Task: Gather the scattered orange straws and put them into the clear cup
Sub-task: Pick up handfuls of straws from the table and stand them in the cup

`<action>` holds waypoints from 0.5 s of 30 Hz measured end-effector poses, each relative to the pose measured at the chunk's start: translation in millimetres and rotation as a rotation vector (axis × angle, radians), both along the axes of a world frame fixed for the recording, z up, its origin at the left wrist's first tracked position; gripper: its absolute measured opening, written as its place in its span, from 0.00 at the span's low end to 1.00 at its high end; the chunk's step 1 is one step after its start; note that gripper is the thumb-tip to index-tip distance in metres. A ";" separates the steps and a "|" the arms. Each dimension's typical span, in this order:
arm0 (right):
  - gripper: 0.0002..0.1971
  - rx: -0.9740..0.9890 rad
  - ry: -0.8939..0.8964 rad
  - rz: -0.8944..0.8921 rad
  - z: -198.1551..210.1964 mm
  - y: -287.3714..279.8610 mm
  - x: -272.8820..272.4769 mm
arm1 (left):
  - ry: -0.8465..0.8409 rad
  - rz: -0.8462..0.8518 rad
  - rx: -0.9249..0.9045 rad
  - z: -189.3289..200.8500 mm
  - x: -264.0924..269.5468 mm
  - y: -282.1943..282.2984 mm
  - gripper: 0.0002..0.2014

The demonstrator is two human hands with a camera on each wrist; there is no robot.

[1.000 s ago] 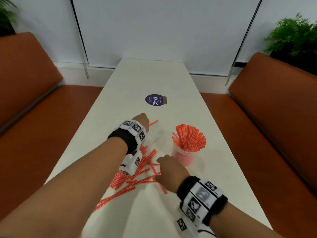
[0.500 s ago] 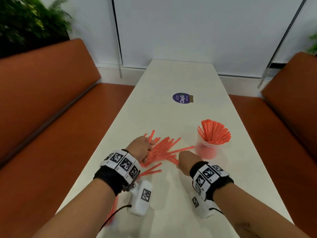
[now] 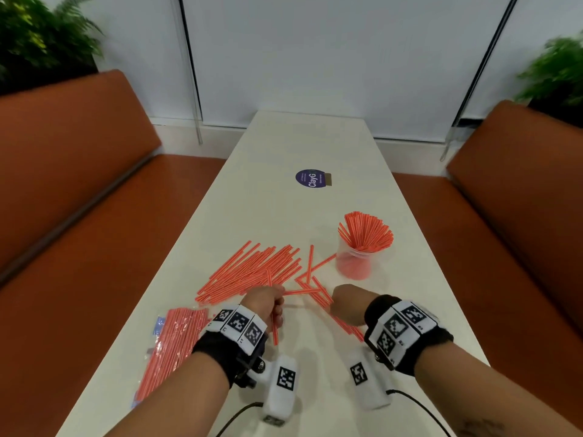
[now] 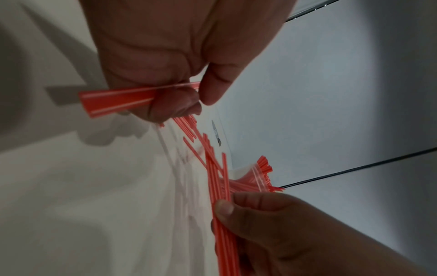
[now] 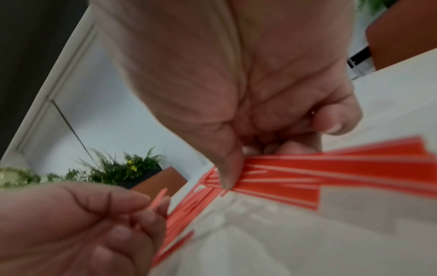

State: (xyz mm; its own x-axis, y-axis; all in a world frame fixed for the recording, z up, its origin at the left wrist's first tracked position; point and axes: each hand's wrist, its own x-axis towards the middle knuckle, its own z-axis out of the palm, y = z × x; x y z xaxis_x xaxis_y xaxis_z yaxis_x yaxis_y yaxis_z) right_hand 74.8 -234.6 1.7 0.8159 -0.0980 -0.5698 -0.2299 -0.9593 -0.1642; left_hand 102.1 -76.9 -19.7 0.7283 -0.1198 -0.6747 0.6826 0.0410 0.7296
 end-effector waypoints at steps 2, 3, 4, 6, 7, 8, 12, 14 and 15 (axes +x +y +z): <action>0.20 0.045 -0.019 -0.012 9.0 0.4 -2.5 | 0.007 -0.002 -0.031 -0.6 -1.6 -2.8 0.08; 0.20 0.060 -0.029 -0.023 14.1 2.1 -4.0 | 0.002 -0.003 -0.051 0.0 -2.5 -5.0 0.07; 0.20 0.077 -0.045 -0.034 16.5 4.3 -3.2 | -0.008 -0.008 -0.066 1.1 -3.8 -7.5 0.08; 0.20 0.090 -0.083 -0.074 17.2 10.0 -2.1 | -0.035 -0.024 -0.081 4.1 -6.0 -13.6 0.09; 0.20 0.099 -0.097 -0.105 18.5 14.0 -2.7 | -0.051 -0.032 -0.084 5.7 -7.3 -16.7 0.10; 0.18 0.128 -0.120 -0.141 17.2 17.2 -3.6 | -0.066 -0.037 -0.085 7.0 -8.6 -19.6 0.11; 0.15 0.217 -0.135 -0.193 12.2 19.9 -6.2 | -0.057 -0.009 -0.115 6.2 -12.7 -25.2 0.12; 0.14 0.256 -0.182 -0.222 9.7 18.7 -8.5 | -0.024 0.022 -0.145 6.9 -14.5 -26.8 0.15; 0.10 0.255 -0.203 -0.234 8.8 17.9 -9.9 | -0.011 0.032 -0.160 7.3 -15.5 -28.2 0.17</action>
